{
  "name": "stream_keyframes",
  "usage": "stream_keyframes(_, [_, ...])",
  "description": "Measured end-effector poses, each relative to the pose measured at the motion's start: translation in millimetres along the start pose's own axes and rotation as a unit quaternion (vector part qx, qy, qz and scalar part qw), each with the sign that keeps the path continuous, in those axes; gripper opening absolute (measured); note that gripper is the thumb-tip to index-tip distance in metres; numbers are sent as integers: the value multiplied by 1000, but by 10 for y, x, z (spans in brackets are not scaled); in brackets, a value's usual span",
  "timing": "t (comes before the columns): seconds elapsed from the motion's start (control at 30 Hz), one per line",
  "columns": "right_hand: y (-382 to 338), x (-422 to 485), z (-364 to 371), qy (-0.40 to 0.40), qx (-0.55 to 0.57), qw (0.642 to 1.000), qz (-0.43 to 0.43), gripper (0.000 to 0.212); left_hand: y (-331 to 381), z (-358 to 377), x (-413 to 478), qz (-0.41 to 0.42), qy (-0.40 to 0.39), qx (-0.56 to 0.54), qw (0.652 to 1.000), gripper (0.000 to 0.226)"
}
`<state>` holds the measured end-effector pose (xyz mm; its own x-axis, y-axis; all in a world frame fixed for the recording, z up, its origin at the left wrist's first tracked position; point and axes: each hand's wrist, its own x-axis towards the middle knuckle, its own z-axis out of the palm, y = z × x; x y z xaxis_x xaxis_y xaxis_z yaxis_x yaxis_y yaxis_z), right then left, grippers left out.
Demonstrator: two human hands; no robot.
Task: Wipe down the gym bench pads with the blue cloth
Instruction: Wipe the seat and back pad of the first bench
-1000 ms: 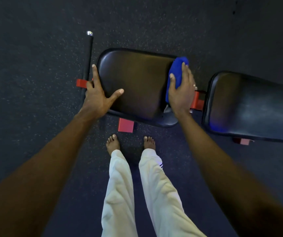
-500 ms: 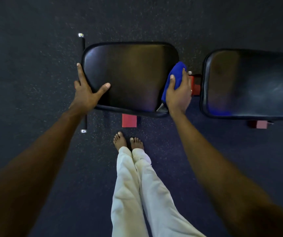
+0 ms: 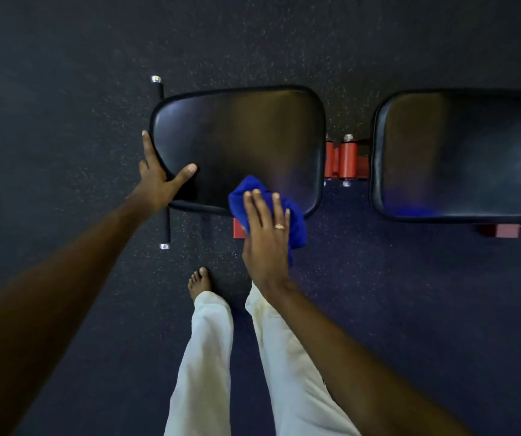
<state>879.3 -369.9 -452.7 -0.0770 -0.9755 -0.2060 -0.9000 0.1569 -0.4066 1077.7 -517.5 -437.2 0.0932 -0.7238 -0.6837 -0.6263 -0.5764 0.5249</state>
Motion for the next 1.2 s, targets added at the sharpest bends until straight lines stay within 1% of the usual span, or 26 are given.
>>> stream_keyframes(0.07, [-96,113,49,-26,-39,995,-84,79,0,-60,6,15,-12,10,1000,133])
stream_keyframes(0.13, [-73,259,36,-41,-61,982,-173,77,-95,-110,65,31,-24,25,999,142])
stream_keyframes(0.2, [88,340,-64,-47,-87,968,-231,69,-159,-132,116,42,-36,23,998,143])
stream_keyframes(0.23, [192,344,-116,-42,-94,968,-228,66,-133,-140,96,47,-43,20,998,138])
stream_keyframes(0.27, [289,330,-163,-31,-91,976,-196,63,-132,-134,90,52,-50,21,997,130])
stream_keyframes(0.3, [371,307,-201,-17,-79,987,-142,60,-133,-121,91,60,-54,23,997,124])
stream_keyframes(0.37, [437,273,-239,13,-24,999,-25,56,-151,-110,105,58,-57,28,996,117])
stream_keyframes(0.4, [426,270,-248,23,9,1000,17,54,-147,-111,94,54,-56,32,996,115])
stream_keyframes(0.47, [368,296,-302,19,70,996,56,51,-121,-133,45,48,-53,43,997,112])
stream_keyframes(0.6, [326,438,-646,-8,164,982,90,51,59,-307,-127,46,-29,99,994,101])
stream_keyframes(0.7, [310,577,-1160,-4,183,977,108,54,341,-592,-365,90,-40,119,988,90])
stream_keyframes(0.77, [264,661,-1557,-6,174,979,104,53,569,-843,-563,122,-50,127,983,86])
stream_keyframes(0.9, [97,825,-2321,-8,151,985,86,54,1014,-1378,-933,138,-41,117,983,105])
stream_keyframes(0.93, [29,857,-2514,-5,147,986,82,54,1135,-1503,-1031,143,-41,118,982,100])
stream_keyframes(1.0, [-114,910,-2872,6,143,987,75,54,1378,-1739,-1241,167,-35,128,977,77])
stream_keyframes(1.03, [-192,928,-3054,12,142,987,69,54,1492,-1852,-1341,186,-27,130,974,69])
stream_keyframes(1.1, [-348,975,-3424,27,141,988,59,53,1726,-2075,-1546,213,-12,125,969,64])
stream_keyframes(1.2, [-674,1036,-3997,55,145,986,61,53,2054,-2423,-1828,249,-2,120,961,63])
